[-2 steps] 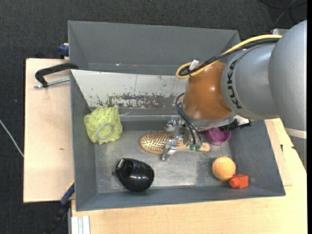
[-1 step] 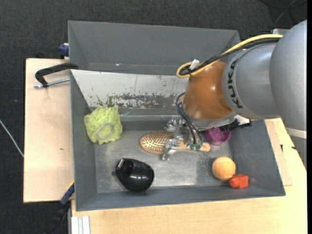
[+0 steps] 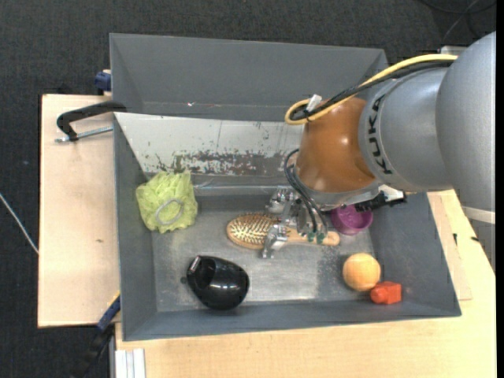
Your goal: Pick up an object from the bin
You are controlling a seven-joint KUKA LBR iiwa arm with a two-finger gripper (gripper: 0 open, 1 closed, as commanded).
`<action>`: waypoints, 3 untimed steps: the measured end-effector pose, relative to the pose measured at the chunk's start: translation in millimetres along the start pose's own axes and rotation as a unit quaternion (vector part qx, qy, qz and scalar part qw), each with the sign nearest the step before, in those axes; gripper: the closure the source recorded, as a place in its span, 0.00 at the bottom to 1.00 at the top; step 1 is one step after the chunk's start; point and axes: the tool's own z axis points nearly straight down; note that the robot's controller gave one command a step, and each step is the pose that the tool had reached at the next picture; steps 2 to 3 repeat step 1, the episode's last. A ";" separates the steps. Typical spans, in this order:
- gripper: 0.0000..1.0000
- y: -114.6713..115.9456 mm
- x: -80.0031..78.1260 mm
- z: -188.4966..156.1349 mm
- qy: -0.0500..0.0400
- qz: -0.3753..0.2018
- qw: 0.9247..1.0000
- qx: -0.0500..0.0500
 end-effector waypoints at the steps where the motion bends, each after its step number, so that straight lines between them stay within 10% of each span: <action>1: 1.00 0.4 0.2 -3.7 0.002 -0.001 1.000 0.001; 3: 1.00 0.4 0.2 -3.7 0.002 -0.001 1.000 0.001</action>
Offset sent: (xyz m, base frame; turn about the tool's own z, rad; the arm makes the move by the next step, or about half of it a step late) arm 0.0000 -0.0001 0.0486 -0.0001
